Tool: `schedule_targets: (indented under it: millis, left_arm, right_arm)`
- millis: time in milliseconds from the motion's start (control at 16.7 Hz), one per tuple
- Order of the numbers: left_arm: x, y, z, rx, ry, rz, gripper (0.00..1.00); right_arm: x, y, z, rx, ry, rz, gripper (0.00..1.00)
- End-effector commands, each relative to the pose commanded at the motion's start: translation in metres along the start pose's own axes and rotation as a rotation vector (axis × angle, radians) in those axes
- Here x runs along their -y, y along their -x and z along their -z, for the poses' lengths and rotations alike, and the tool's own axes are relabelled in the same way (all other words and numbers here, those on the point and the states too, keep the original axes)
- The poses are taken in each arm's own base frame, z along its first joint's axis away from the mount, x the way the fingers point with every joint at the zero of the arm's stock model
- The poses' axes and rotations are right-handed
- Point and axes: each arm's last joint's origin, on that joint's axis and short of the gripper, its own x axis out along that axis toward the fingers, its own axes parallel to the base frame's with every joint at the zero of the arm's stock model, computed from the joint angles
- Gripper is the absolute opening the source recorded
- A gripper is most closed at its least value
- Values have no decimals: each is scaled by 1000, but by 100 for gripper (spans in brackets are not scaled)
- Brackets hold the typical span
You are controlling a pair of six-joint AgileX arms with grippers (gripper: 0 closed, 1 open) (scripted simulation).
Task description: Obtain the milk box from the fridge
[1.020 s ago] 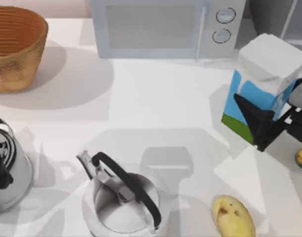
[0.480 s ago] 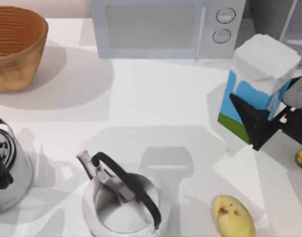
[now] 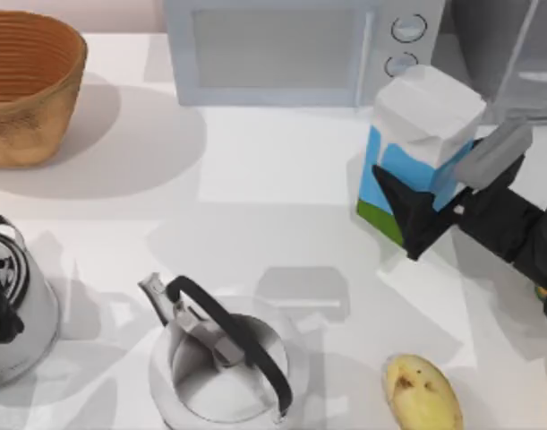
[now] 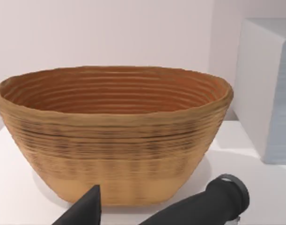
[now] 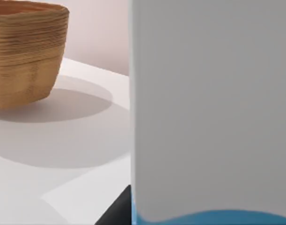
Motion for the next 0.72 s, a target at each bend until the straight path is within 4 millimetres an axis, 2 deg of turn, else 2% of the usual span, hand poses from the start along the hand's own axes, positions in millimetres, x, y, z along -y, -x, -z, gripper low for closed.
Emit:
schedule_targets:
  millis: [240,720]
  left_arm:
    - [0,0,0,0,0,0,100]
    - [0,0,0,0,0,0,100]
  right_arm:
    - [0,-1,1,0,0,0,0]
    - [0,-1,1,0,0,0,60]
